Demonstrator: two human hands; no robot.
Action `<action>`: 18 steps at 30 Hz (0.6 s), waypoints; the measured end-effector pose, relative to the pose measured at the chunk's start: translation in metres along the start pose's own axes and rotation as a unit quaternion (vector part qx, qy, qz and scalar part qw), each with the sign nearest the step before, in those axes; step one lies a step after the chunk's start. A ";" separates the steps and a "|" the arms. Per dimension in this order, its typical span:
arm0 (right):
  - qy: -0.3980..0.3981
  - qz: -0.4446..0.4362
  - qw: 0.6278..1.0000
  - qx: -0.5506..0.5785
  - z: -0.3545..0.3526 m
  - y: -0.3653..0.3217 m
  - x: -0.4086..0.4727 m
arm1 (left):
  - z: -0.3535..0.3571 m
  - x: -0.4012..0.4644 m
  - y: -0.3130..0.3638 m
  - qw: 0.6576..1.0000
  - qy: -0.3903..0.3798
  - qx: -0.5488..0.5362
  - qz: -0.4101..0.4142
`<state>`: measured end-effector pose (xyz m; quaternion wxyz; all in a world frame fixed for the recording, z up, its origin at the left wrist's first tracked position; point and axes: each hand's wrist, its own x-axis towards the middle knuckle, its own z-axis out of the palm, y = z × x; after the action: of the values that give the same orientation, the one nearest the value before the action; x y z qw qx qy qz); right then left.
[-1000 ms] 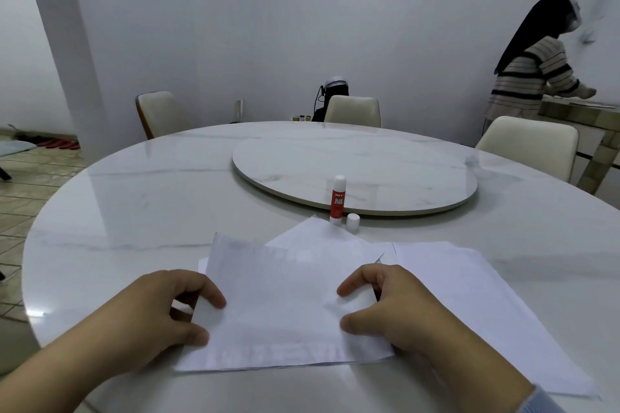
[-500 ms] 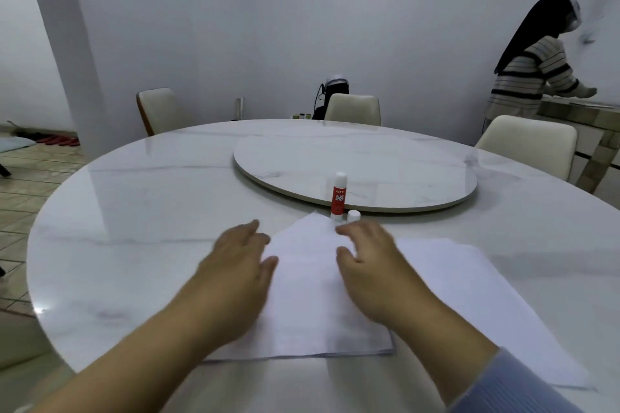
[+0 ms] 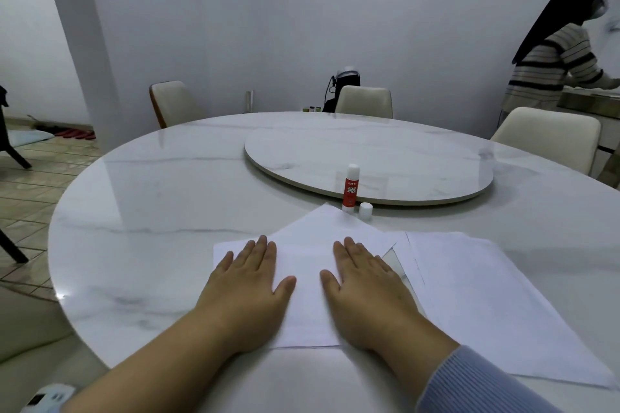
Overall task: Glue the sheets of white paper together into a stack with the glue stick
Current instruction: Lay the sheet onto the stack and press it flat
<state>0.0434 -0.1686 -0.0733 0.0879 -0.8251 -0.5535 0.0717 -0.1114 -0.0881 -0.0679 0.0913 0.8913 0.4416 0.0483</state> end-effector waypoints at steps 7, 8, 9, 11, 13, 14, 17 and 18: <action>0.000 0.012 1.000 0.016 -0.004 0.003 -0.002 | 0.003 -0.003 -0.002 0.998 0.021 0.002 -0.060; 0.003 0.021 1.000 0.016 -0.003 0.003 -0.003 | 0.004 -0.003 -0.002 0.997 0.022 -0.002 -0.073; 0.007 0.029 0.999 0.017 -0.002 0.003 -0.003 | 0.005 -0.004 -0.002 0.996 0.025 -0.008 -0.085; 0.018 0.042 0.999 0.027 -0.001 0.004 -0.003 | 0.004 -0.004 -0.002 0.994 0.035 -0.020 -0.102; 0.038 0.053 0.997 0.042 -0.001 0.006 -0.004 | 0.004 -0.005 -0.002 0.992 0.041 -0.028 -0.113; 0.051 0.055 0.996 0.048 -0.002 0.008 -0.005 | 0.004 -0.005 -0.002 0.992 0.045 -0.033 -0.118; 0.090 0.050 0.993 0.064 -0.007 0.009 -0.004 | 0.003 -0.005 -0.001 0.990 0.057 -0.036 -0.124; 0.101 0.051 0.991 0.074 -0.010 0.009 -0.004 | 0.003 -0.005 -0.001 0.990 0.058 -0.035 -0.123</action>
<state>0.0524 -0.1766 -0.0657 0.2006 -0.8462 -0.4926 0.0333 -0.1147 -0.0922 -0.0715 0.1021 0.8220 0.5504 0.1044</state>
